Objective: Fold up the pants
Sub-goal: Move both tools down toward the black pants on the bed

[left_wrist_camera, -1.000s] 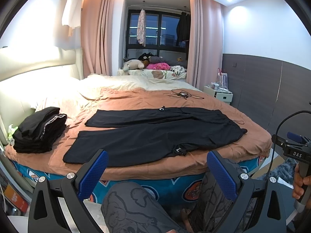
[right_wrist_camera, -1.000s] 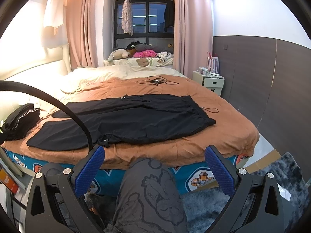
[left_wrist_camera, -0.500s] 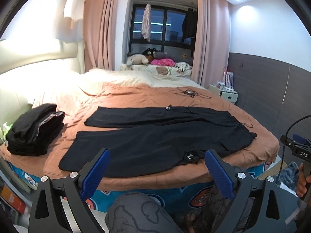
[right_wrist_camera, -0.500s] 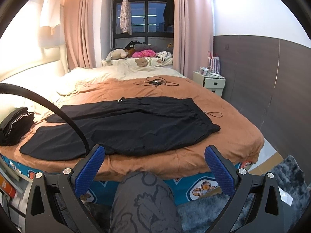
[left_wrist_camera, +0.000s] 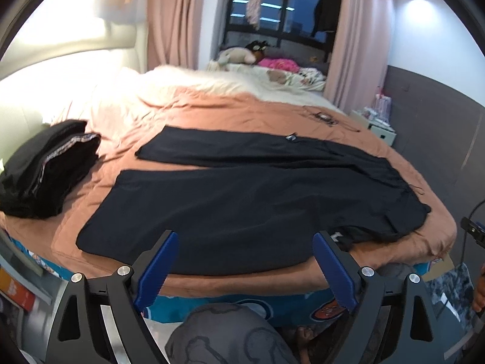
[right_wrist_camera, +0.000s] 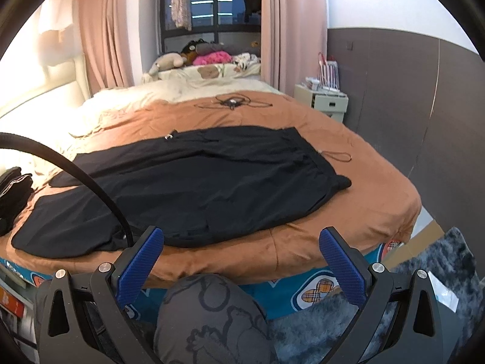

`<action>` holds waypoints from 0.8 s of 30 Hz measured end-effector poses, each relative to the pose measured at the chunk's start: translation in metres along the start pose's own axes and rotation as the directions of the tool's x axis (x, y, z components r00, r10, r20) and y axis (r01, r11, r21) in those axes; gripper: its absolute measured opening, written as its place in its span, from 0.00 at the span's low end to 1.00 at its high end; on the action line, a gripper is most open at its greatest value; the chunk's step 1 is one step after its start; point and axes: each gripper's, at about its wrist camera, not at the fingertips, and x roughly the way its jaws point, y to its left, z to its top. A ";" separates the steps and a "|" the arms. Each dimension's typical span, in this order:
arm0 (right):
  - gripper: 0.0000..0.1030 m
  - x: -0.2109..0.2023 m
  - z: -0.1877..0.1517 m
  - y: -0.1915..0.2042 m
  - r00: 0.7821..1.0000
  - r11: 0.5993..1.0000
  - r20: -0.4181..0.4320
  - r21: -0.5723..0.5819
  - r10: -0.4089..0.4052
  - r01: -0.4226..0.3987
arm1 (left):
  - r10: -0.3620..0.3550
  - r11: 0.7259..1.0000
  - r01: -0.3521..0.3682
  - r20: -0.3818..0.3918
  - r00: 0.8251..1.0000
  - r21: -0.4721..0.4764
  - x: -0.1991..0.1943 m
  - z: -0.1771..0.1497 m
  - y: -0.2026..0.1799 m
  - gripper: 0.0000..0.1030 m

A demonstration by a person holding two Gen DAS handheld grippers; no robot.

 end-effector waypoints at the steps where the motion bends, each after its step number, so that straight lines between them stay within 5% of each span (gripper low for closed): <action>1: 1.00 0.005 0.002 0.000 1.000 1.000 -0.014 0.004 0.001 -0.001 | 0.007 1.000 -0.007 -0.016 1.000 -0.025 0.008 0.000 0.007 0.89; 12: 1.00 0.055 0.029 -0.015 0.992 0.998 -0.118 0.060 0.042 -0.035 | 0.084 0.972 -0.102 -0.090 0.992 -0.210 0.054 -0.003 0.057 0.89; 19: 1.00 0.082 0.038 -0.041 0.978 0.989 -0.177 0.119 0.110 -0.090 | 0.117 0.950 -0.151 -0.138 0.984 -0.274 0.073 -0.012 0.078 0.89; 24: 1.00 0.092 0.043 -0.052 0.980 0.993 -0.190 0.110 0.059 -0.039 | 0.182 0.945 -0.217 -0.156 0.971 -0.247 0.079 -0.018 0.100 0.88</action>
